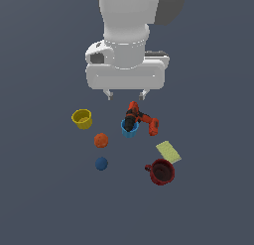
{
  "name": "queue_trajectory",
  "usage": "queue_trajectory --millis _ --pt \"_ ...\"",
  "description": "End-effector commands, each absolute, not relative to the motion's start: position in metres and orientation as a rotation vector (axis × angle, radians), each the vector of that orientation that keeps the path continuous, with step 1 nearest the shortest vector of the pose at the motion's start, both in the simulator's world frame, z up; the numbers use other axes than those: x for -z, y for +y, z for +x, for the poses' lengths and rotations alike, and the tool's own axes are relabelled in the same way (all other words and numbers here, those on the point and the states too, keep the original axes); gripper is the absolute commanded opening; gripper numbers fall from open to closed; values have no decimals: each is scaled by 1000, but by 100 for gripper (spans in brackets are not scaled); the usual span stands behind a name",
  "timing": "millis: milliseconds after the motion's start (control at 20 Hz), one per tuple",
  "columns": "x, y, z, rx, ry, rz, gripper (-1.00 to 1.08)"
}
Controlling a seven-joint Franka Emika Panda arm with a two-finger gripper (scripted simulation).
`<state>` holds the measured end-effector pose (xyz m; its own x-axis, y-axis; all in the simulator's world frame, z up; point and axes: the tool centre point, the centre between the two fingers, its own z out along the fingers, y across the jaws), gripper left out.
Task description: Pick up a designated object from a clutter of objects.
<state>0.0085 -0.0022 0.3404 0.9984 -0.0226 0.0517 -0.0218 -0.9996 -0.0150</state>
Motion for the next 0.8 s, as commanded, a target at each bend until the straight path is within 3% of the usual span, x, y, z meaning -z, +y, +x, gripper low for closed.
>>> queue_trajectory --millis 0,750 --pt "-340 -2 8 81 35 -3126 100" --pt "-336 -4 11 86 -5 -3114 100"
